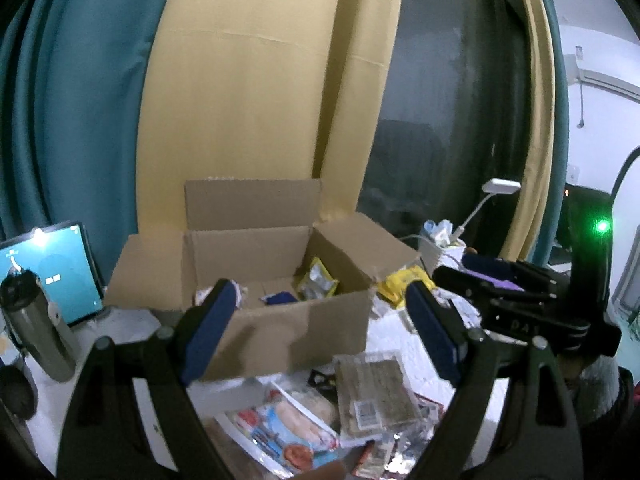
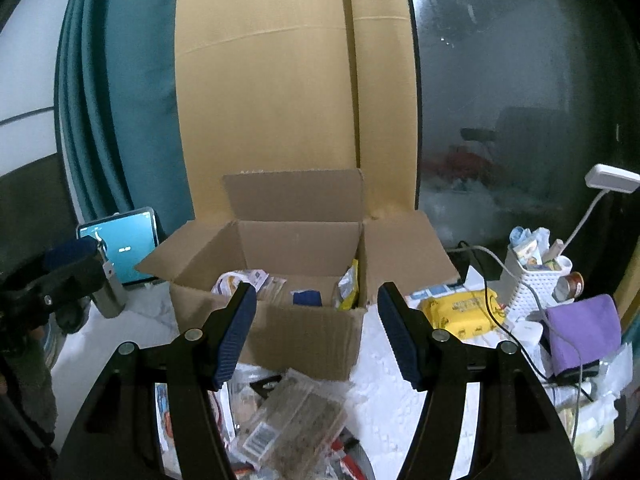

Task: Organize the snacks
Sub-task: 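Withdraw both tools from the box toward the remaining snacks, then grasp the clear cracker pack with the right tool while the left tool reaches the blue-printed bag, then lift the blue-printed bag with the left tool while the right tool lifts the cracker pack, then lower both held snacks into the cardboard box and open both tools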

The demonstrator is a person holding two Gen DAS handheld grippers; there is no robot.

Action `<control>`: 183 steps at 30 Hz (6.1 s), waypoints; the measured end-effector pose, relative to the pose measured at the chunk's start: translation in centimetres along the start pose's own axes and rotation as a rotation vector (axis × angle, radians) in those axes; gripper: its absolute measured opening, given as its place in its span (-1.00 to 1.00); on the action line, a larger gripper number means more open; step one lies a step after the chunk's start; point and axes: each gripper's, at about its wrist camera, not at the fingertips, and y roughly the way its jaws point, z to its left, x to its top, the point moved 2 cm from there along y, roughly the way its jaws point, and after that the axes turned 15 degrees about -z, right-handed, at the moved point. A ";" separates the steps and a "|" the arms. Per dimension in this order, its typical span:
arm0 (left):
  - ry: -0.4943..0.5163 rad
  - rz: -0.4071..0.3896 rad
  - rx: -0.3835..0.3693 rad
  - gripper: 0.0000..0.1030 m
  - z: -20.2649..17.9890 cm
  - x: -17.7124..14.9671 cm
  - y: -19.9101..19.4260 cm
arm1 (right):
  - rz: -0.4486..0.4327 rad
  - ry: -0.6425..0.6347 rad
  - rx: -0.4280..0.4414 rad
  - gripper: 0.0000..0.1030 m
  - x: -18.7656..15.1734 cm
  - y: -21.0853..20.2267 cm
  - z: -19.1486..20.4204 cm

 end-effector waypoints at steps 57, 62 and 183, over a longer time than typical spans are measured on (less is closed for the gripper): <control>-0.180 0.494 0.157 0.86 5.1 -17.9 7.2 | 0.363 0.139 0.124 0.25 -16.6 6.1 0.6; -0.142 0.489 0.120 0.58 4.0 -17.6 6.9 | 0.341 0.130 0.144 -0.21 -16.0 5.5 0.6; -0.020 0.273 0.077 0.63 11.4 -2.4 25.6 | 0.094 -0.018 0.069 -0.59 1.7 23.8 -1.8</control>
